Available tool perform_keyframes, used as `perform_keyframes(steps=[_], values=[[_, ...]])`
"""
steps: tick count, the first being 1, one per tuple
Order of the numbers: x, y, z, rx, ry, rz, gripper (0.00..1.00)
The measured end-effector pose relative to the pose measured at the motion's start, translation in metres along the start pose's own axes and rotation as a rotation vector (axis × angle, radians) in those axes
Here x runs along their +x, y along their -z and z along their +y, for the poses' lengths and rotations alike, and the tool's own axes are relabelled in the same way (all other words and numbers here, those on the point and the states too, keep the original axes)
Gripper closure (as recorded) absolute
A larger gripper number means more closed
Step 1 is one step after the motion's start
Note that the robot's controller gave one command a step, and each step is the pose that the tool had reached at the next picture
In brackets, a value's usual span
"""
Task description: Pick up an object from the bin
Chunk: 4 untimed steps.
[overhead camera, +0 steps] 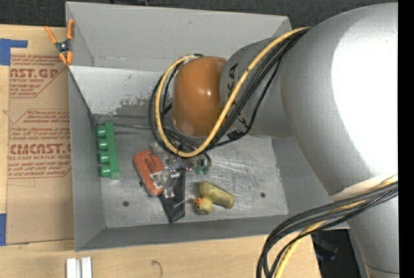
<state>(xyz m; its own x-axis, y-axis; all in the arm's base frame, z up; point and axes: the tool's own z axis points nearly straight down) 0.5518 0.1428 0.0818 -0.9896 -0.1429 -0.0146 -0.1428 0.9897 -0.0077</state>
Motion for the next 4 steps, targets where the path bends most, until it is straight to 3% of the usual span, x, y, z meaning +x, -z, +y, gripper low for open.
perform_keyframes(steps=[1,2,3,4], values=[[0.000,0.033,0.005,-0.006,-0.023,0.014,1.00],[0.006,0.066,0.000,-0.008,-0.016,0.008,1.00],[0.008,0.089,-0.009,-0.007,0.013,0.024,1.00],[0.026,0.122,-0.002,-0.009,-0.077,0.005,1.00]])
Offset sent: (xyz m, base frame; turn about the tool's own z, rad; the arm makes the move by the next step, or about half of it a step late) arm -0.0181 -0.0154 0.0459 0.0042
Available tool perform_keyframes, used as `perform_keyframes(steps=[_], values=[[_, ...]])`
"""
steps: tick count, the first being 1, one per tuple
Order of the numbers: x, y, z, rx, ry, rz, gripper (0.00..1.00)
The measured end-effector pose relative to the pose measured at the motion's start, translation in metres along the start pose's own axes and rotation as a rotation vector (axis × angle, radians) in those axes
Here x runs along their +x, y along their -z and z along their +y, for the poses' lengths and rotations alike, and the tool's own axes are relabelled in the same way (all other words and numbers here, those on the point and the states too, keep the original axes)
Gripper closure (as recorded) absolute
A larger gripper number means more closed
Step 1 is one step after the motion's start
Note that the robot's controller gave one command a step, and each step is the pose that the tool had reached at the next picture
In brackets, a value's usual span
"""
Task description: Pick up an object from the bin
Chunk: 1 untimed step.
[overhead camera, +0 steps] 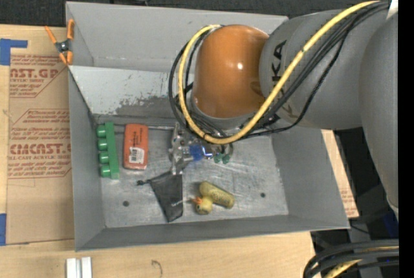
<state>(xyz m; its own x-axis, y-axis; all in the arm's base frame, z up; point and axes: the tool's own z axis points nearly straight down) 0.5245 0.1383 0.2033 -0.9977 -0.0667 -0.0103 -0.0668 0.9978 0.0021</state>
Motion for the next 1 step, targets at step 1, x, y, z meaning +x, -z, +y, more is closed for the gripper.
perform_keyframes(steps=[1], values=[[0.0335,-0.0527,-0.0322,0.001,0.199,0.009,0.00]])
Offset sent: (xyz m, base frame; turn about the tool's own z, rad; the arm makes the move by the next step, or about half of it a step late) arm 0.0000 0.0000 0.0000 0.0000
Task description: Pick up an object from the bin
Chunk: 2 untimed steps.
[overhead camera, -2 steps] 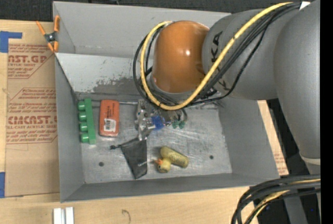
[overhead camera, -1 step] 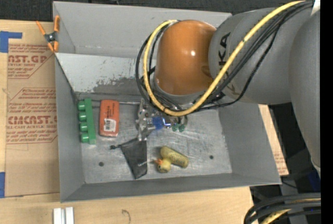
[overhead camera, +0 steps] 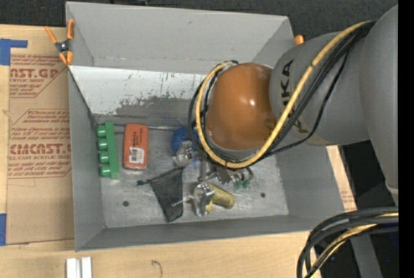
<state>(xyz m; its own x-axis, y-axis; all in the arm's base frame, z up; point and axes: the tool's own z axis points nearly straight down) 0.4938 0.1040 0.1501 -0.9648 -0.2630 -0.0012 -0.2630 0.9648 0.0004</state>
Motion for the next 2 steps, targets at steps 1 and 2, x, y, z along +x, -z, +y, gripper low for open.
perform_keyframes(steps=[1,2], values=[[0.014,-0.020,-0.013,0.000,0.201,0.000,0.00],[0.006,-0.077,-0.014,-0.001,0.230,-0.011,1.00]])
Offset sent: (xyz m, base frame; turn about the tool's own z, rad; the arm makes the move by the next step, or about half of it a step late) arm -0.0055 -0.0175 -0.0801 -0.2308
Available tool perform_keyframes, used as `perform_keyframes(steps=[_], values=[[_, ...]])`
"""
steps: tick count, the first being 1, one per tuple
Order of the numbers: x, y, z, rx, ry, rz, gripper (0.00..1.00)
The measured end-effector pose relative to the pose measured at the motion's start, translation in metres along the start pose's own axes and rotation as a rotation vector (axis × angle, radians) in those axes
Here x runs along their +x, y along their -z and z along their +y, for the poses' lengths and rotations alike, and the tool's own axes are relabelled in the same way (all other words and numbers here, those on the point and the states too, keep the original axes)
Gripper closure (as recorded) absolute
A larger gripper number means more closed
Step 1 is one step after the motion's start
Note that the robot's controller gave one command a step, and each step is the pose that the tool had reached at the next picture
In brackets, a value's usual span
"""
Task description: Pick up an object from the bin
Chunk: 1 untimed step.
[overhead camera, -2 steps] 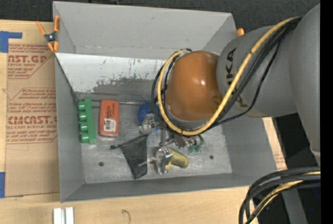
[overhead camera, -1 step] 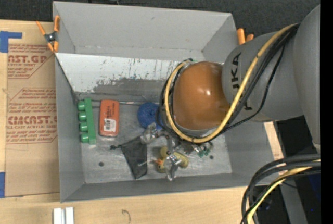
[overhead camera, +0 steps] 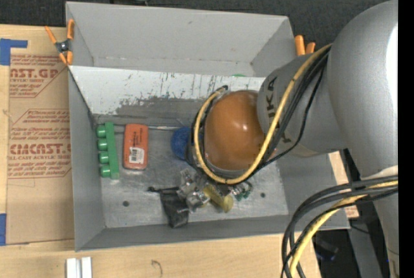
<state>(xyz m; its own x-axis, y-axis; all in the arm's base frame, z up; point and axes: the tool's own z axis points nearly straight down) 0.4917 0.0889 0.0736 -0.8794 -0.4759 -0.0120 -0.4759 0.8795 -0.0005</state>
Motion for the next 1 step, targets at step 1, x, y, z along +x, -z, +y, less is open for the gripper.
perform_keyframes(steps=[1], values=[[0.0000,0.0000,0.0000,0.000,0.000,0.000,1.00]])
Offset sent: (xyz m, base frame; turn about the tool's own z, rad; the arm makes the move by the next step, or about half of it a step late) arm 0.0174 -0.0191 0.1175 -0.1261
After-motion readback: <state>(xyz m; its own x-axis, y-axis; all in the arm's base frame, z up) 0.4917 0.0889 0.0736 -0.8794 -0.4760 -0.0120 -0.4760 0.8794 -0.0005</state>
